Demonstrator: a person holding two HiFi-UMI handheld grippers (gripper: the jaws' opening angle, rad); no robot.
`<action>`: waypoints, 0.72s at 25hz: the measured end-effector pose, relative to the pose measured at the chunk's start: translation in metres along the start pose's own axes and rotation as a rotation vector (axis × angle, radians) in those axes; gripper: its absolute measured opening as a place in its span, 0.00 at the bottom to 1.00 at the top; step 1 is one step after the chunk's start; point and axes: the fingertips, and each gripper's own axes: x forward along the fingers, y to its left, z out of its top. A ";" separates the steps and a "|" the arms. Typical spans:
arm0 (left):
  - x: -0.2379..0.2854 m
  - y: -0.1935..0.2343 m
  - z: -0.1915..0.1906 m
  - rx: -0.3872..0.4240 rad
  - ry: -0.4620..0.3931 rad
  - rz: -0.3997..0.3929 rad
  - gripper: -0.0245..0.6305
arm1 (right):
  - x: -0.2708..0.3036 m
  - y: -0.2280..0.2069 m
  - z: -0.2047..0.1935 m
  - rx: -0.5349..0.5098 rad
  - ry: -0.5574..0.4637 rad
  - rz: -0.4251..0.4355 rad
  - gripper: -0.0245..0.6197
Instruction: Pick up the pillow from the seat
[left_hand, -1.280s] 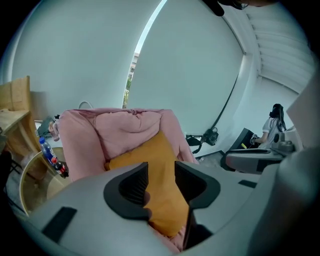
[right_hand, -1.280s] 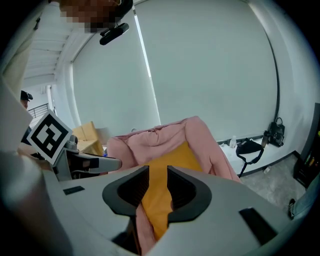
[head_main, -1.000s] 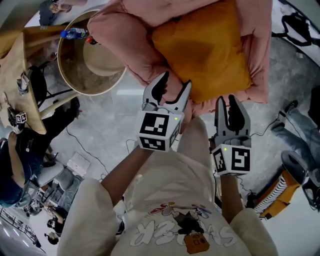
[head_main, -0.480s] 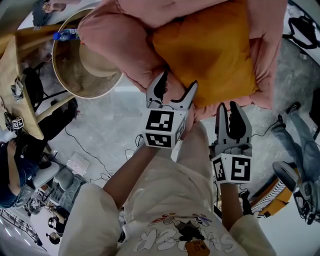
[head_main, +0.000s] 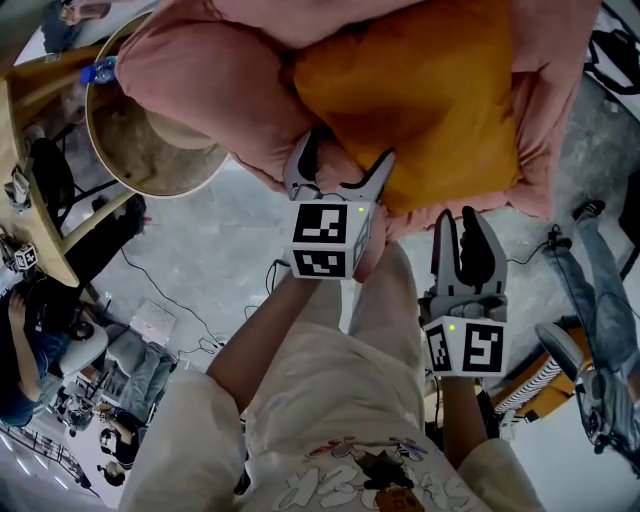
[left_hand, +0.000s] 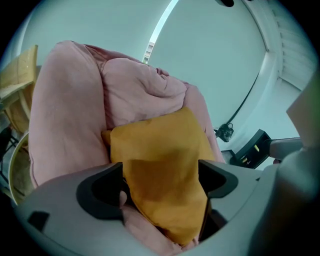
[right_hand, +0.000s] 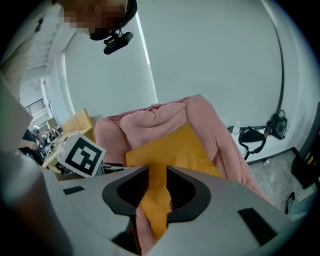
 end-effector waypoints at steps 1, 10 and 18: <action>0.003 0.002 -0.002 0.000 -0.001 0.000 0.76 | 0.003 0.000 -0.002 0.001 0.006 0.001 0.21; 0.042 0.014 -0.009 -0.058 -0.003 0.034 0.87 | 0.028 -0.006 -0.009 0.016 0.023 0.000 0.21; 0.081 0.028 -0.012 -0.018 -0.017 0.106 0.89 | 0.026 -0.019 -0.026 0.034 0.053 -0.024 0.21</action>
